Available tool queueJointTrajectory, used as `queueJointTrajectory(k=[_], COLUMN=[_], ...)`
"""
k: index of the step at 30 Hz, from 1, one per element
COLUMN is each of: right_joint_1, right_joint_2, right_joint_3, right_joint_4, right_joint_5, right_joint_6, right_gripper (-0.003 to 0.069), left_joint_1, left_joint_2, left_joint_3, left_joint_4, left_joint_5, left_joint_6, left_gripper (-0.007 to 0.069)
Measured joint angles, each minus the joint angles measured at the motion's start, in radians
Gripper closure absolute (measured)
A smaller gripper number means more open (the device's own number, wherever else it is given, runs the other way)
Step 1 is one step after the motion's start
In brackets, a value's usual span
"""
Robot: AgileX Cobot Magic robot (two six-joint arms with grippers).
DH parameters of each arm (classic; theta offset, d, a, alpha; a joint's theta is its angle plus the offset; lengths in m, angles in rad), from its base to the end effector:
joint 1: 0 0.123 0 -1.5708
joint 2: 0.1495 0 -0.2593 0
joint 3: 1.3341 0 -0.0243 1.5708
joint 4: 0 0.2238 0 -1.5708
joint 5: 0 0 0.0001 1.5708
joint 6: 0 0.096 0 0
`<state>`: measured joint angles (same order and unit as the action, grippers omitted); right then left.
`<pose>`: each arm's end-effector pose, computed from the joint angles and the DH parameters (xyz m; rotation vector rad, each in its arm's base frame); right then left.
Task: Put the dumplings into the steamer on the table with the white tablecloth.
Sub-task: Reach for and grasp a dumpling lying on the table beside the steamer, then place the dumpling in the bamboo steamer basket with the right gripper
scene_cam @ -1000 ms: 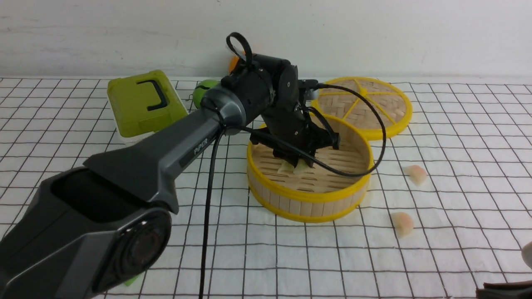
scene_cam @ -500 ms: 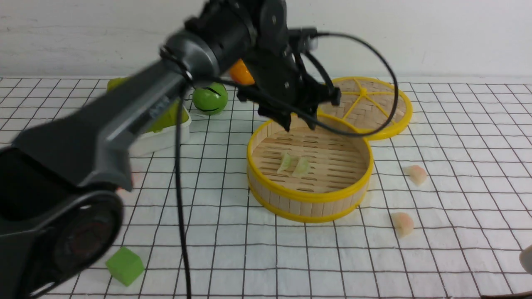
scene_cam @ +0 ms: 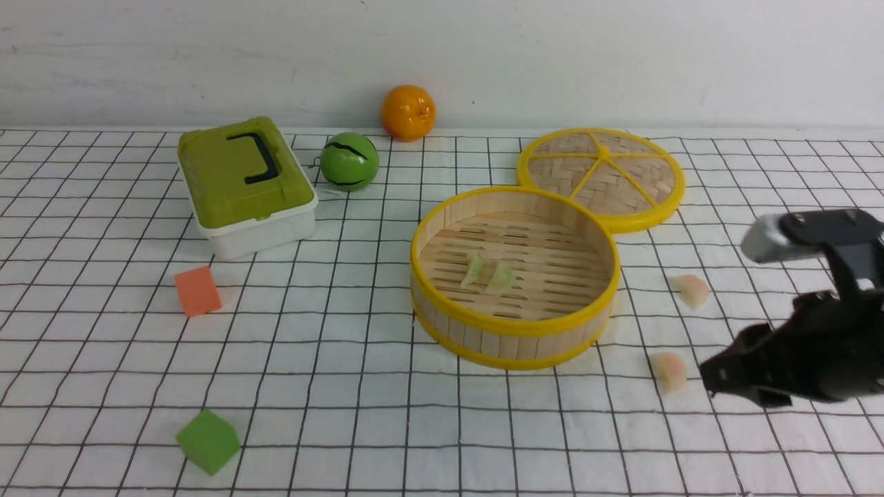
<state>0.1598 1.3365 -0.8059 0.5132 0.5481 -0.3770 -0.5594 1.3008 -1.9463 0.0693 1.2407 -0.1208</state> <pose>0.2388 0.0634 0.2327 -0.2184 2.4982 0.4192 0.1751 -0.1022 0.5016 0.4391 2.0474 -0.3328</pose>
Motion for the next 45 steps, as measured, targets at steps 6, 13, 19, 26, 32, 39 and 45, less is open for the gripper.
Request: queueJointTrajectory(k=[6, 13, 19, 26, 32, 39, 45], right_joint_1=[0.0, 0.0, 0.0, 0.0, 0.0, 0.086, 0.132], right_joint_2=[0.233, 0.454, 0.528, 0.485, 0.371, 0.371, 0.559], right_joint_3=[-0.111, -0.218, -0.242, -0.248, -0.322, -0.52, -0.634], right_joint_4=[-0.02, -0.145, -0.151, -0.144, -0.126, 0.01, 0.041], right_joint_5=[-0.102, -0.203, -0.211, -0.105, -0.037, -0.014, -0.053], right_joint_6=[0.002, 0.002, 0.004, 0.006, 0.023, 0.006, -0.007], right_gripper=[0.0344, 0.0344, 0.0417, 0.0503, 0.0504, 0.0506, 0.0506], left_joint_1=[0.0, 0.0, 0.0, 0.0, 0.0, 0.0, 0.0], left_joint_2=[-0.399, -0.731, -0.87, -0.895, -0.899, -0.927, -0.953], left_joint_3=[0.498, 0.987, 1.168, 1.307, 1.444, 1.467, 1.467], left_joint_4=[0.074, 0.086, 0.09, 0.096, 0.101, 0.12, 0.122], left_joint_5=[-0.148, -0.206, -0.151, -0.054, -0.1, -0.171, -0.224], left_joint_6=[-0.047, -0.068, -0.068, -0.07, -0.064, -0.059, -0.059], left_gripper=[0.0625, 0.0636, 0.0636, 0.0636, 0.0636, 0.0636, 0.0636])
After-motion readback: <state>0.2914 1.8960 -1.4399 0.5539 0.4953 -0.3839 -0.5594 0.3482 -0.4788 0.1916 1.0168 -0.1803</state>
